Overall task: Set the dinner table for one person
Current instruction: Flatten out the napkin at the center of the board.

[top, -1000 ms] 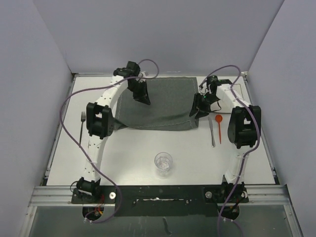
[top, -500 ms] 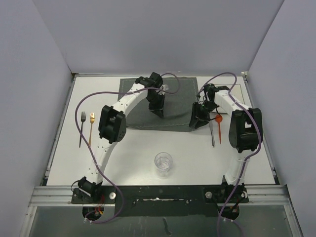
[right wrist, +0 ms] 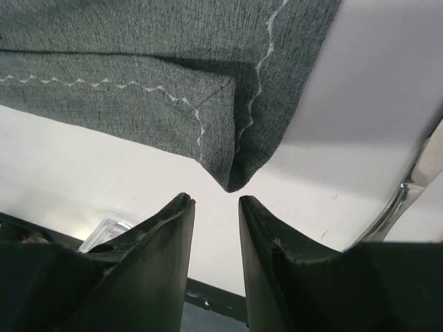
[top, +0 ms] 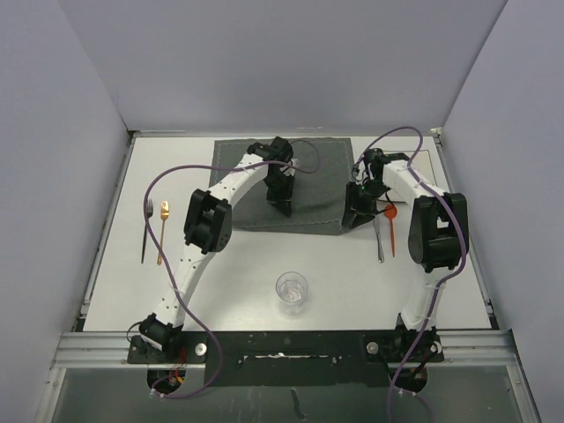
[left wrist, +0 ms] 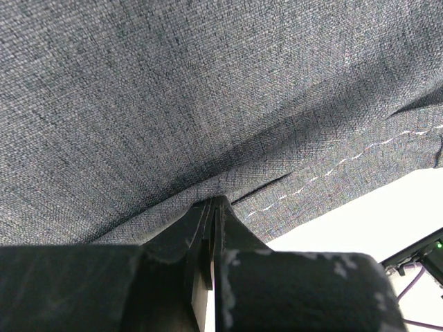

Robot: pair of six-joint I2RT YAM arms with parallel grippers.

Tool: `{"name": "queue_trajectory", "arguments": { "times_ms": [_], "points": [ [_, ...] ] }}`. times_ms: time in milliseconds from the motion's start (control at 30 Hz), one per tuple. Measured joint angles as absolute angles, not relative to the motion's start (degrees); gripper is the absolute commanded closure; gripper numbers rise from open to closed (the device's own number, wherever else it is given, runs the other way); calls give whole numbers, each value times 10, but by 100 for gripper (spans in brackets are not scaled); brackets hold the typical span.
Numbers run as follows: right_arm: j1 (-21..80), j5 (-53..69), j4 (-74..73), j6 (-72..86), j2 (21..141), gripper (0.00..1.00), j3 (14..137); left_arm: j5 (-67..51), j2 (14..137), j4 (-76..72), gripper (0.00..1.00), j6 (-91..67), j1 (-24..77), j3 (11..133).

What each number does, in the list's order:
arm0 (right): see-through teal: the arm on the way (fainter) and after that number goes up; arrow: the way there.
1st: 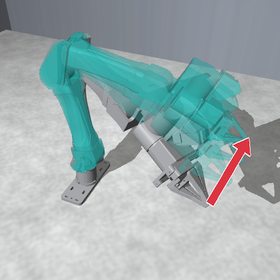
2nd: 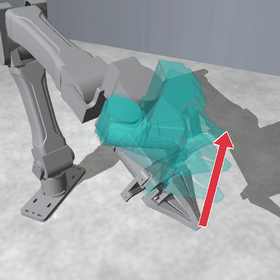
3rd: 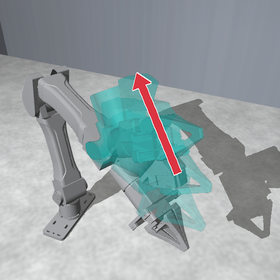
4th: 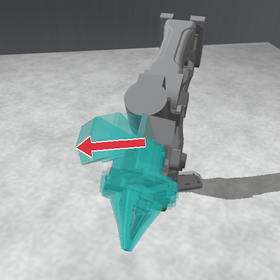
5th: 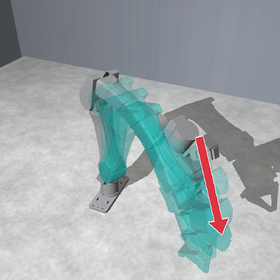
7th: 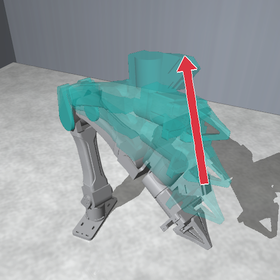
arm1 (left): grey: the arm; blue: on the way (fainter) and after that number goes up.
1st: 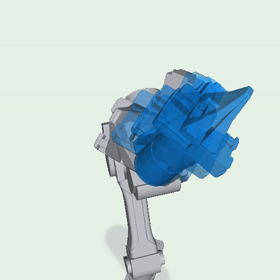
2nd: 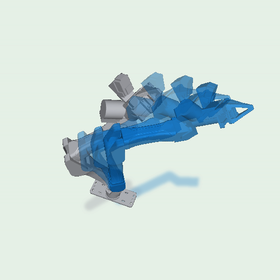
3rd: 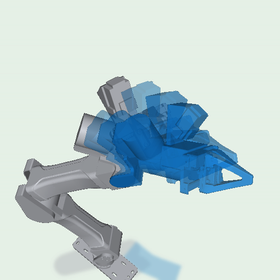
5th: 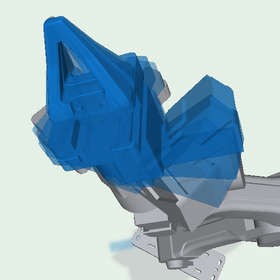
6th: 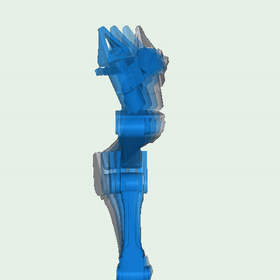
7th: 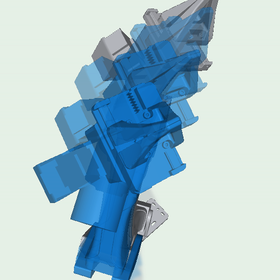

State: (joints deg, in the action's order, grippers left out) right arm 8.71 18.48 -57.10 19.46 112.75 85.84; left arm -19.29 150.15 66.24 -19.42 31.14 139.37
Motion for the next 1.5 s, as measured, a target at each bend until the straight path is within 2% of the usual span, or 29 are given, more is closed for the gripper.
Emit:
{"name": "queue_trajectory", "arguments": {
  "times_ms": [500, 867, 933, 1067, 1267, 1500],
  "points": [
    [87, 137, -550, 194, 1194, 68, 944, -193, 1501, 663, 100, -194, 311, 1394],
    [100, 158, -548, 188, 1219, 70, 945, -197, 1509, 672, 100, -194, 310, 1406],
    [103, 163, -549, 186, 1219, 75, 945, -197, 1511, 674, 100, -194, 310, 1409],
    [106, 177, -551, 180, 1219, 100, 945, -199, 1515, 680, 100, -195, 309, 1417],
    [110, 183, -561, 168, 1208, 100, 942, -200, 1517, 682, 100, -200, 309, 1419],
    [117, 180, -592, 151, 1139, 100, 905, -200, 1527, 696, 100, -205, 307, 1439]
  ]
}}
